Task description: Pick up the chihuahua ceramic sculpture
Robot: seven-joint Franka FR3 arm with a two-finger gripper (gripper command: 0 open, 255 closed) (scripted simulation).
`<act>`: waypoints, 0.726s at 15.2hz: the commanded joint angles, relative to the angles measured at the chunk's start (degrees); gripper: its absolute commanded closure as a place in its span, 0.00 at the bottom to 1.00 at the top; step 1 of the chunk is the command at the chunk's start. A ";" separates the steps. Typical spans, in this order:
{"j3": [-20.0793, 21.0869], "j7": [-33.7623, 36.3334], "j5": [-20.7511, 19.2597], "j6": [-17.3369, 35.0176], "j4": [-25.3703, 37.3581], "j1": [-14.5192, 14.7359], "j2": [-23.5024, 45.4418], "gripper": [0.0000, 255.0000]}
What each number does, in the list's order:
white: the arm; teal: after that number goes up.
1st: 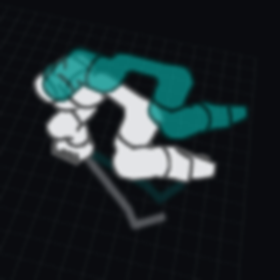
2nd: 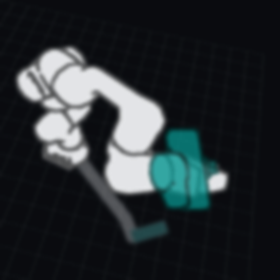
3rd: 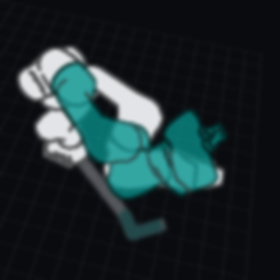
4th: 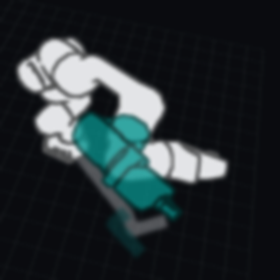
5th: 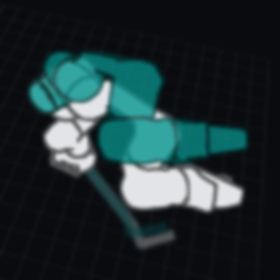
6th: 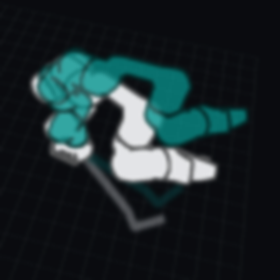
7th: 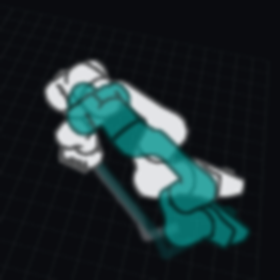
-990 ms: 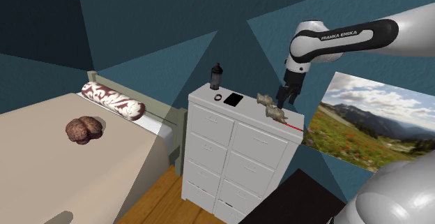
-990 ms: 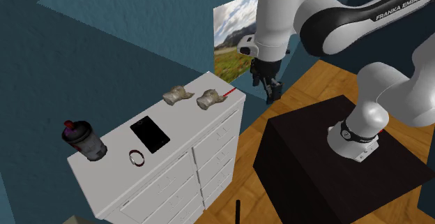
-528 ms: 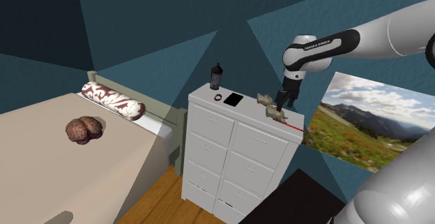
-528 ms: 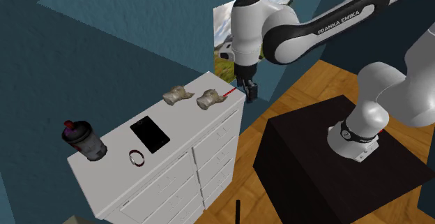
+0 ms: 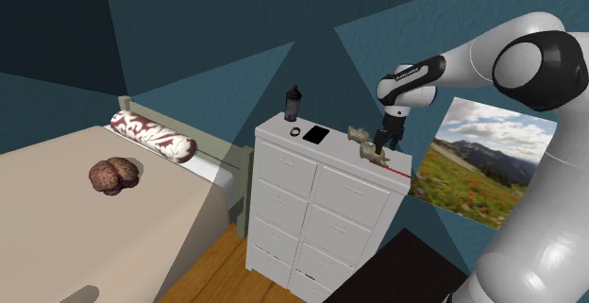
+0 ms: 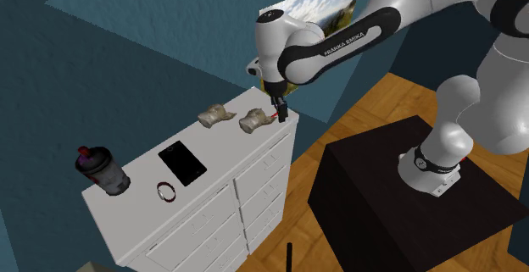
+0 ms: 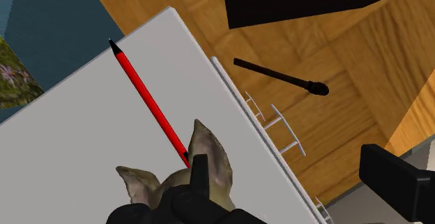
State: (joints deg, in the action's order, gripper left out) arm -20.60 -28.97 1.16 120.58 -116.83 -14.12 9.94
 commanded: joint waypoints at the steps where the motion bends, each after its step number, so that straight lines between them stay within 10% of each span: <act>1: -0.35 -1.62 1.58 0.47 3.16 -1.24 4.11 0.00; 11: 0.23 -4.24 4.99 5.52 5.86 -3.66 12.69 0.00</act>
State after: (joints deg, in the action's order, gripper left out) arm -20.53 -33.09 5.84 125.39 -110.98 -17.68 21.89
